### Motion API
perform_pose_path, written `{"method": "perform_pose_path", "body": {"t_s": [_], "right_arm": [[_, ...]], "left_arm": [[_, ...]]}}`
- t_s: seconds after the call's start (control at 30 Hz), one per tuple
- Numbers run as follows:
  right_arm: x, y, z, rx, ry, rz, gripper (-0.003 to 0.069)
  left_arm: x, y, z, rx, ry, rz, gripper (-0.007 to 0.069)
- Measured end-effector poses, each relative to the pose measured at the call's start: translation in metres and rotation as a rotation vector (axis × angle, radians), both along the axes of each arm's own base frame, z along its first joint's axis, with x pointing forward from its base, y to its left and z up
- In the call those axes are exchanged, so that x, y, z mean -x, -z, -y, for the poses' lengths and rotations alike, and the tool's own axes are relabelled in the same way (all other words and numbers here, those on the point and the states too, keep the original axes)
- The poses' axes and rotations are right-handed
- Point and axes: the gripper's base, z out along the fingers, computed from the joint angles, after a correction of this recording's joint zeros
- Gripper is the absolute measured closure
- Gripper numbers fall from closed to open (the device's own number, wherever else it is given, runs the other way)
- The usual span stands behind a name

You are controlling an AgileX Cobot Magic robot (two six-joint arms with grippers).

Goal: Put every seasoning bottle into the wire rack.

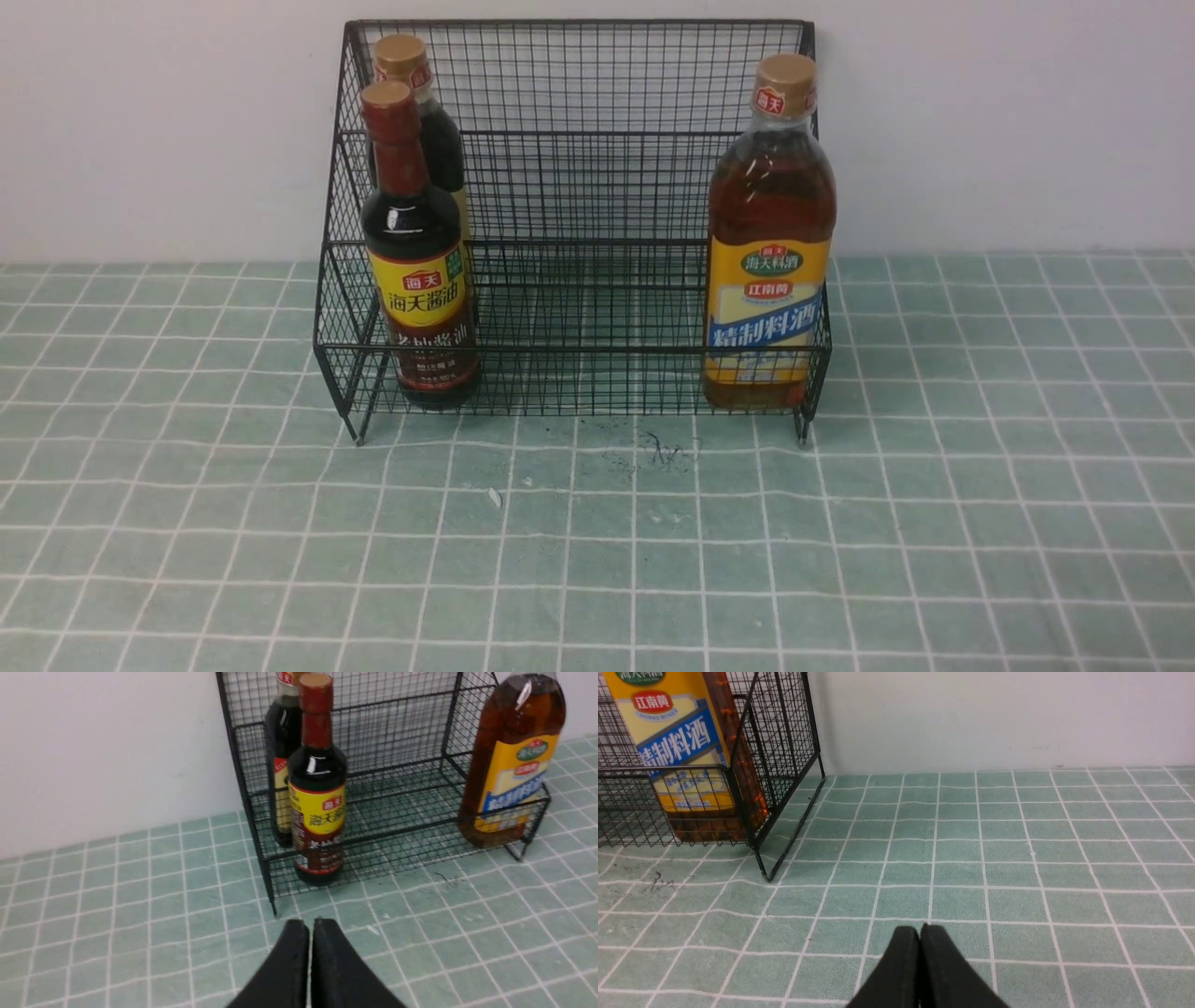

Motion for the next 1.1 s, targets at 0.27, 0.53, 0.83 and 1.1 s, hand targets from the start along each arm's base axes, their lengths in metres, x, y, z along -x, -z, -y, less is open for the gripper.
{"method": "perform_pose_path", "body": {"t_s": [0.27,0.53,0.83,1.1], "right_arm": [[0.000,0.000,0.000,0.000,0.000,0.000,0.0673],[0.000,0.000,0.000,0.000,0.000,0.000,0.0673],[0.000,0.000,0.000,0.000,0.000,-0.001,0.0673],[0.000,0.000,0.000,0.000,0.000,-0.001,0.0673]], "left_arm": [[-0.005,0.070,-0.007,-0.043,-0.083,0.162,0.0631],[-0.007,0.182,-0.012,-0.056,-0.197,0.136,0.0631],[-0.009,0.224,-0.012,-0.066,-0.197,0.047,0.0631],[-0.010,0.224,-0.012,-0.066,-0.198,0.050,0.0631]]}}
